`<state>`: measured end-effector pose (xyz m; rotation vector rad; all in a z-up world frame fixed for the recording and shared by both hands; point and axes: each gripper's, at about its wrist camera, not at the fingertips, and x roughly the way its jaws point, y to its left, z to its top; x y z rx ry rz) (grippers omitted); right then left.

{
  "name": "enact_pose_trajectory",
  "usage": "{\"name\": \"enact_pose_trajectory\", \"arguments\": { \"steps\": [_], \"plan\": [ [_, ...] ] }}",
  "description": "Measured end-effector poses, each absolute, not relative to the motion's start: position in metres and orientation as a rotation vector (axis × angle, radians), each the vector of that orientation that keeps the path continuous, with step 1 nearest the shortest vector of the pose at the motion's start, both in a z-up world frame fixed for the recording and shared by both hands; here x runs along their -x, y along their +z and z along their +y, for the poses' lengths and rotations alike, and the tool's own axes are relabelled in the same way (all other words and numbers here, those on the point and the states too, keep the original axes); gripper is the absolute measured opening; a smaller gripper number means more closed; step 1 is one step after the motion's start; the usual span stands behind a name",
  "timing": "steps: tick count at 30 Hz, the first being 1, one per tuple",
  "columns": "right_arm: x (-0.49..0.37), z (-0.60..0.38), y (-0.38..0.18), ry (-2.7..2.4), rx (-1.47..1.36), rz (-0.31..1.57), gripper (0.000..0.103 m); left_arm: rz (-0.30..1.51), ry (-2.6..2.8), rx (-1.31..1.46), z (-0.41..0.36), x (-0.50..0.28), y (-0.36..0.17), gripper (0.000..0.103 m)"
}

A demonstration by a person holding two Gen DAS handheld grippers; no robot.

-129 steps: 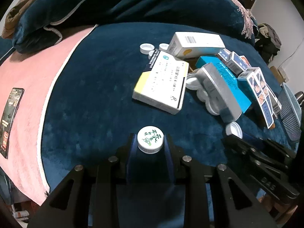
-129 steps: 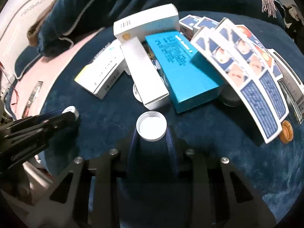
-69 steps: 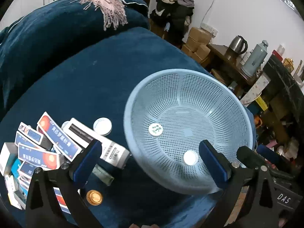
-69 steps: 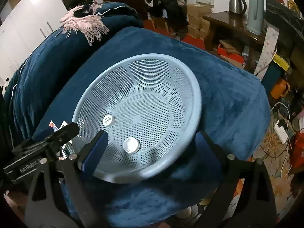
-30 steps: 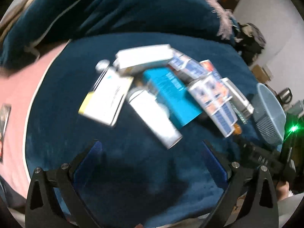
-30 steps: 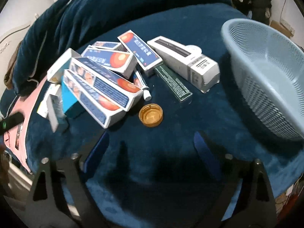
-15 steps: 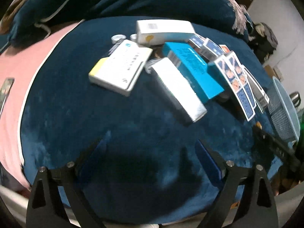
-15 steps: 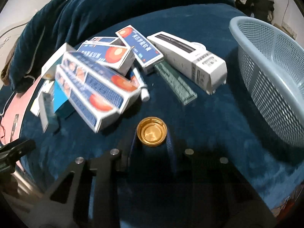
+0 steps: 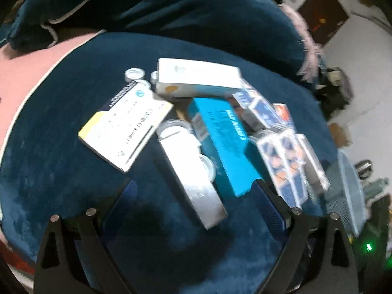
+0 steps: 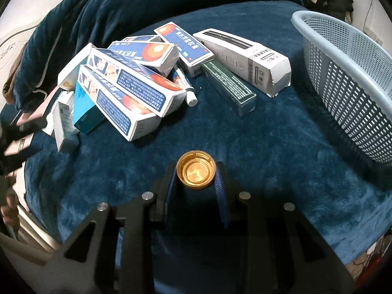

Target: Organize objects

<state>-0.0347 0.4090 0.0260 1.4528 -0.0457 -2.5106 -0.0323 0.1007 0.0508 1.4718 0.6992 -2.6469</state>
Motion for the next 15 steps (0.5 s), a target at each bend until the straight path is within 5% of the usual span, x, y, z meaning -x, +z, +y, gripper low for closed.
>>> {"name": "enact_pose_trajectory", "arguments": {
  "steps": [2,4,11,15],
  "plan": [
    [0.035,0.409,0.026,-2.512,-1.453,-0.045,0.031,0.698,-2.586,-1.516,0.101,0.037,0.043,0.078],
    [0.036,0.41,0.026,-2.509,-1.452,-0.042,0.031,0.688,-2.548,-1.571,0.098,0.038,0.035,0.043],
    [0.036,0.41,0.026,-2.512,-1.443,-0.047,0.032,0.669,-2.57,-1.619,0.095,0.031,0.038,0.039],
    [0.043,0.403,0.026,-2.524,-1.435,-0.027,0.032,0.666,-2.576,-1.63,0.099,0.038,0.028,0.046]
  ]
}}
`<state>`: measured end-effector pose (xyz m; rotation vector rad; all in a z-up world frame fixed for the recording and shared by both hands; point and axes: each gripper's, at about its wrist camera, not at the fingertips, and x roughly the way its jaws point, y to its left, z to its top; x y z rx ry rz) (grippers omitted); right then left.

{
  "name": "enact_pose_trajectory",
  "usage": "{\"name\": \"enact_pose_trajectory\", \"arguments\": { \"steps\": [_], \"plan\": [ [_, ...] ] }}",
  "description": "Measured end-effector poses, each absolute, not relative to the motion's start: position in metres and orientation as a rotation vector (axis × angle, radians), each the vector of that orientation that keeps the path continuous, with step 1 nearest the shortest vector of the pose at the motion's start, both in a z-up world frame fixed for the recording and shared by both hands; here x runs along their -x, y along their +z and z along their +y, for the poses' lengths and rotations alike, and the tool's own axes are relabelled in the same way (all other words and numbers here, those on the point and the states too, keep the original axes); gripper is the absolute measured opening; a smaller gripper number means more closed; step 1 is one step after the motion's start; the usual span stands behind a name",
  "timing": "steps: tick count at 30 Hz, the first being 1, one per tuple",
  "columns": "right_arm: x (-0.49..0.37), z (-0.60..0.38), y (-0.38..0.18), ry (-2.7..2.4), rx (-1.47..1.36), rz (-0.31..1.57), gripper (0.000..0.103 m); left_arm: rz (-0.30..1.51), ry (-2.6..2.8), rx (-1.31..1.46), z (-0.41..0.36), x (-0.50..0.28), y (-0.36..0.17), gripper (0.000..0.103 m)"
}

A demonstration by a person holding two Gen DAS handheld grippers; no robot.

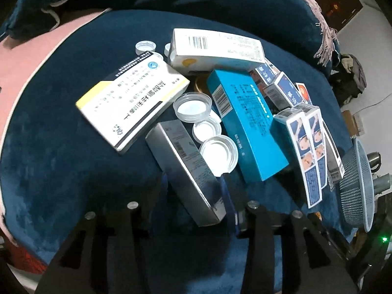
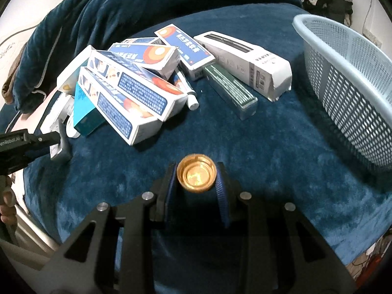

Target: Organize objects

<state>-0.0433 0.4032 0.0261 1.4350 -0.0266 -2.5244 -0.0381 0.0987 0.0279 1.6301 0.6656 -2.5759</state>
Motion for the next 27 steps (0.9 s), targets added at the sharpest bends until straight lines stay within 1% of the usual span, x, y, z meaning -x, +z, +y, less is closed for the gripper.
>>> {"name": "enact_pose_trajectory", "arguments": {
  "steps": [2,3,4,5,8,10,13,21,27],
  "plan": [
    [0.046,0.402,0.026,-2.52,-1.435,-0.024,0.032,0.628,-2.6,-1.622,0.103,0.036,0.031,0.039],
    [0.046,0.402,0.026,-2.518,-1.435,-0.019,0.032,0.604,-2.614,-1.615,0.104,0.034,0.035,0.028],
    [0.044,0.402,0.027,-2.519,-1.423,-0.021,0.031,0.56,-2.636,-1.605,0.108,0.031,0.04,0.02],
    [0.042,0.404,0.029,-2.521,-1.408,-0.034,0.031,0.525,-2.656,-1.597,0.111,0.029,0.044,0.018],
    [0.038,0.411,0.034,-2.524,-1.38,-0.088,0.031,0.486,-2.707,-1.596,0.12,0.023,0.053,0.016],
    [0.037,0.414,0.039,-2.531,-1.366,-0.115,0.031,0.446,-2.752,-1.587,0.131,0.022,0.061,0.013],
    [0.036,0.419,0.047,-2.545,-1.342,-0.149,0.031,0.424,-2.81,-1.57,0.142,0.022,0.071,0.012],
    [0.031,0.434,0.062,-2.585,-1.295,-0.188,0.031,0.461,-2.957,-1.539,0.156,0.015,0.095,0.012],
    [0.03,0.446,0.075,-2.615,-1.246,-0.238,0.031,0.444,-3.049,-1.522,0.17,0.011,0.109,0.012]
  ]
}}
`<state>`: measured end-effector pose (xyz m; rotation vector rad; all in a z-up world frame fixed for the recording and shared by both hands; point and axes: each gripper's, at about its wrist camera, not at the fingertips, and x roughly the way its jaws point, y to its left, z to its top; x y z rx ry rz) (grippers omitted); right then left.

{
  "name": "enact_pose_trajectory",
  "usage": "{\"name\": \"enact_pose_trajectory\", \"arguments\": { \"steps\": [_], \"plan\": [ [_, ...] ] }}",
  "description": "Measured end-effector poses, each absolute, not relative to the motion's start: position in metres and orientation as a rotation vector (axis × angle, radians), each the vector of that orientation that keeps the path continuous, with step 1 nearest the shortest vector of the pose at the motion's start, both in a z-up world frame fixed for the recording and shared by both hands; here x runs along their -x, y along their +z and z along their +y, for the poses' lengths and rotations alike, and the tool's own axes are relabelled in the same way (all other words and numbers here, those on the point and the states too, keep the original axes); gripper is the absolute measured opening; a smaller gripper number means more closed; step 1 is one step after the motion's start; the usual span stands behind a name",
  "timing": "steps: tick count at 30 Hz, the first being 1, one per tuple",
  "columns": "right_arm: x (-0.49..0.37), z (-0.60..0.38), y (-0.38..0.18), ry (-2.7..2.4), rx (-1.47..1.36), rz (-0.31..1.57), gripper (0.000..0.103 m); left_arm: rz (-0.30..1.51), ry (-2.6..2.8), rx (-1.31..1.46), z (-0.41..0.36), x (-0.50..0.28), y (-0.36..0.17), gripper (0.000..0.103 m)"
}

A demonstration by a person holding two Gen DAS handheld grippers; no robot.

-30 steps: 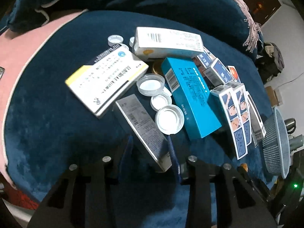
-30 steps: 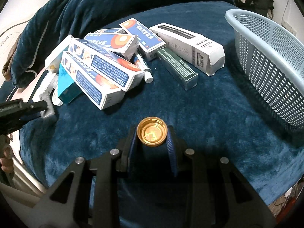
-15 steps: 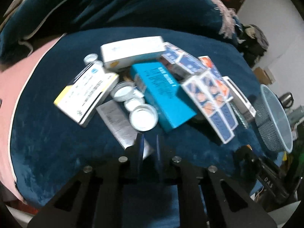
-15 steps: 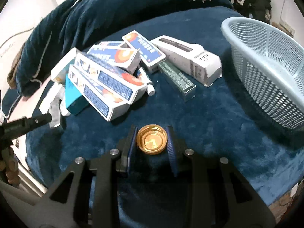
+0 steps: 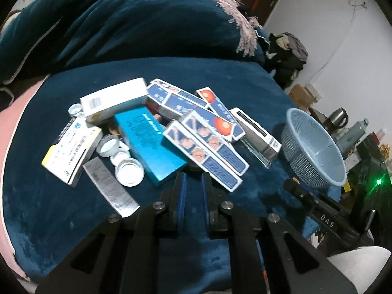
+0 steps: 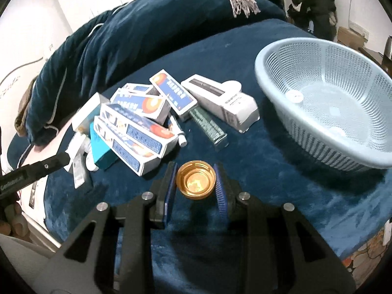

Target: Organize objects

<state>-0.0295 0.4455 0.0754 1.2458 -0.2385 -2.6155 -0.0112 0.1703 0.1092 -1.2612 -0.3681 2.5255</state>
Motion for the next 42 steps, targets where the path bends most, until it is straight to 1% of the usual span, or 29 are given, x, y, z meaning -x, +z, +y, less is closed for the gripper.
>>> {"name": "enact_pose_trajectory", "arguments": {
  "steps": [6,7,8,9,10,12,16,21,26,27,28,29,31,36,41,42],
  "plan": [
    [0.027,0.457,0.08,-2.63,-1.228,-0.274,0.031,-0.413,2.487,1.216,0.171,0.006,0.111,0.012],
    [0.026,0.459,0.08,-2.631,-1.23,-0.28,0.031,-0.418,2.509,1.218,0.166,0.005,0.111,0.013],
    [0.026,0.46,0.079,-2.631,-1.231,-0.282,0.031,-0.425,2.541,1.233,0.158,0.004,0.11,0.017],
    [0.025,0.462,0.079,-2.631,-1.232,-0.284,0.031,-0.436,2.566,1.262,0.149,0.003,0.107,0.033],
    [0.025,0.464,0.079,-2.634,-1.232,-0.288,0.031,-0.46,2.592,1.3,0.137,0.002,0.102,0.056],
    [0.024,0.468,0.079,-2.634,-1.231,-0.293,0.031,-0.53,2.632,1.337,0.118,-0.003,0.095,0.072],
    [0.026,0.47,0.076,-2.634,-1.234,-0.318,0.031,-0.564,2.663,1.397,0.099,-0.002,0.082,0.072],
    [0.03,0.461,0.076,-2.62,-1.24,-0.297,0.031,-0.583,2.645,1.469,0.101,0.017,0.06,0.072],
    [0.028,0.457,0.077,-2.625,-1.251,-0.272,0.031,-0.529,2.678,1.581,0.11,0.04,0.042,0.072],
    [0.028,0.457,0.076,-2.628,-1.255,-0.271,0.031,-0.518,2.679,1.621,0.11,0.04,0.039,0.063],
    [0.028,0.458,0.076,-2.63,-1.258,-0.271,0.031,-0.507,2.67,1.646,0.11,0.04,0.036,0.042],
    [0.027,0.458,0.076,-2.631,-1.26,-0.27,0.031,-0.491,2.644,1.67,0.11,0.039,0.034,0.038],
    [0.027,0.458,0.076,-2.633,-1.261,-0.269,0.031,-0.474,2.62,1.653,0.111,0.032,0.036,0.034],
    [0.027,0.457,0.075,-2.627,-1.263,-0.277,0.031,-0.426,2.591,1.68,0.107,0.01,0.045,0.029],
    [0.027,0.452,0.075,-2.615,-1.263,-0.268,0.031,-0.353,2.647,1.681,0.111,0.016,0.045,0.031],
    [0.027,0.451,0.075,-2.616,-1.265,-0.269,0.031,-0.365,2.658,1.676,0.109,0.019,0.043,0.036]
  ]
}}
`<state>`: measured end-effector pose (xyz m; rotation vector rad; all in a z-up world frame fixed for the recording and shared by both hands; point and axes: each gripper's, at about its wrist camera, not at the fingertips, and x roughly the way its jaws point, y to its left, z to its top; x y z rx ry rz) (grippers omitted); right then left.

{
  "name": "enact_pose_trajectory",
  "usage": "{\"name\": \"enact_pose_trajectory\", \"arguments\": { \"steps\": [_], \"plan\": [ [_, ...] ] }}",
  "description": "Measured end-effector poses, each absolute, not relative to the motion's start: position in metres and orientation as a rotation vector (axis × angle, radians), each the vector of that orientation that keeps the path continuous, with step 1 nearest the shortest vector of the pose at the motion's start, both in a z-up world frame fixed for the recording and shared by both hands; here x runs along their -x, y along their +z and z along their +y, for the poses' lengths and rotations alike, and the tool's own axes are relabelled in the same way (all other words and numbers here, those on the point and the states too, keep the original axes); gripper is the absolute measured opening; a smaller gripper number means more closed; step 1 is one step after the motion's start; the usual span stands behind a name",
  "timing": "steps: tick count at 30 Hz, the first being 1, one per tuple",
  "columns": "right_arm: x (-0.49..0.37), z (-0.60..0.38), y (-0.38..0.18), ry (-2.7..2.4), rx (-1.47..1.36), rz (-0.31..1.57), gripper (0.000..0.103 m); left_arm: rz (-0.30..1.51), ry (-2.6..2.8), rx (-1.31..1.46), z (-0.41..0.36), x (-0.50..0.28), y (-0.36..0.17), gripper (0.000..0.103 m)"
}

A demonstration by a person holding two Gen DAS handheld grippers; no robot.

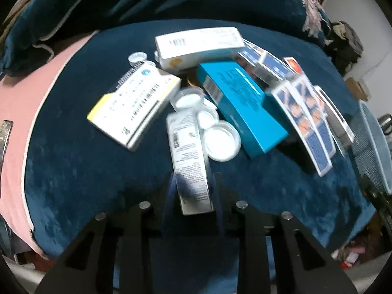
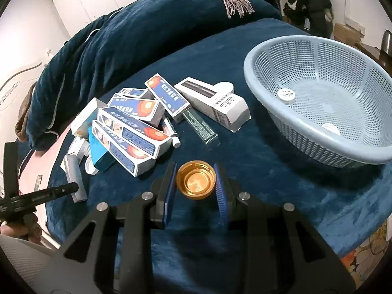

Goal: Organize objects
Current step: 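Grasp the silver blister strip with the left gripper, then carry the silver strip and gold cap into the colander, open both grippers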

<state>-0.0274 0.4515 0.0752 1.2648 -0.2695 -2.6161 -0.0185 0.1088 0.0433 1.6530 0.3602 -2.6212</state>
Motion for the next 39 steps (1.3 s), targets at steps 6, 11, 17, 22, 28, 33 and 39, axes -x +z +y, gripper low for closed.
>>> {"name": "enact_pose_trajectory", "arguments": {
  "steps": [6,11,17,22,28,33,39],
  "plan": [
    [0.026,0.454,0.076,-2.62,-1.271,-0.27,0.031,0.527,-2.56,-1.692,0.093,0.034,0.022,0.041],
    [0.026,0.452,0.077,-2.62,-1.264,-0.262,0.031,0.411,-2.661,-1.613,0.1,0.017,0.047,0.027],
    [0.027,0.448,0.081,-2.621,-1.237,-0.27,0.031,0.337,-2.781,-1.581,0.122,0.004,0.082,0.027],
    [0.028,0.456,0.093,-2.646,-1.2,-0.297,0.031,0.229,-2.952,-1.576,0.173,0.019,0.119,0.027],
    [0.029,0.482,0.119,-2.715,-1.136,-0.342,0.031,-0.029,-3.156,-1.54,0.251,0.045,0.158,0.027],
    [0.03,0.521,0.143,-2.804,-1.116,-0.427,0.031,-0.102,-3.284,-1.606,0.313,0.065,0.174,0.027],
    [0.025,0.572,0.156,-2.91,-1.158,-0.56,0.031,-0.147,-3.392,-1.738,0.393,0.072,0.178,0.027]
  ]
}}
